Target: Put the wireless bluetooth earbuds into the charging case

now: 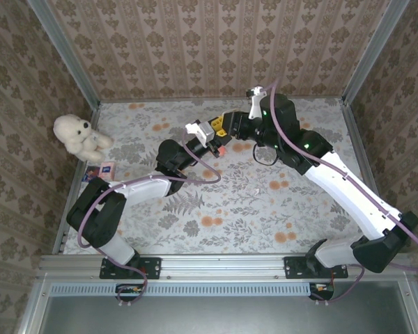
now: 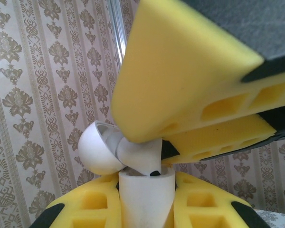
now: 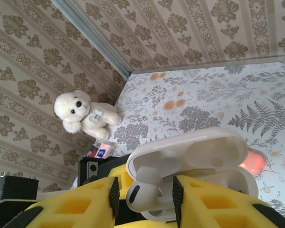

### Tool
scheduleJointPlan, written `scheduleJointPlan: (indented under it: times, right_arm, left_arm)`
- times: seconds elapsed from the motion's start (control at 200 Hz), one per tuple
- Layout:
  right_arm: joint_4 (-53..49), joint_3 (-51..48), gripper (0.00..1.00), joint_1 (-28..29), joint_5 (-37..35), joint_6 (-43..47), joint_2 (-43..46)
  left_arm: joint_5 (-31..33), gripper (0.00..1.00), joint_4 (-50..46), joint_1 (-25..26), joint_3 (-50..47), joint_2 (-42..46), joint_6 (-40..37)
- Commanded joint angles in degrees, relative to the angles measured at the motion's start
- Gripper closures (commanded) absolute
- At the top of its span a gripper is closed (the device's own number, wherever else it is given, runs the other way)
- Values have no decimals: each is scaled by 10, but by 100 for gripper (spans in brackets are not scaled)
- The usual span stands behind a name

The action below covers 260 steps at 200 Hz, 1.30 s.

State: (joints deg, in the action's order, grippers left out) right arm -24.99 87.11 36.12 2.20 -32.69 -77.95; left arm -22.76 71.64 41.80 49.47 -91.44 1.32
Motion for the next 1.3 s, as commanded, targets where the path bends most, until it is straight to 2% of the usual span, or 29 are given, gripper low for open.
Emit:
scheduleJointPlan:
  times: [0.0,0.25,0.5,0.76,1.0,1.295]
  right_arm:
    - [-21,26,63,2,10,12,-11]
    - [-49,45,68,9,-15,19,-32]
    - [-73,59,69,26,-41,32,-46]
    - [-61,53,79,26,-56,22,-37]
    - [20,7,83,17,-63,-12,11]
    - [113,-66,84,-5,-52,-65,71]
  left_arm:
    - [-16,100,22,0,3,7,8]
    - [-17,100,21,0,1,10,7]
    - [-16,100,19,0,5,7,9]
    - [-13,100,19,1,4,5,11]
    - [-9,100,20,0,4,6,10]
    - [-4,100,20,0,6,4,13]
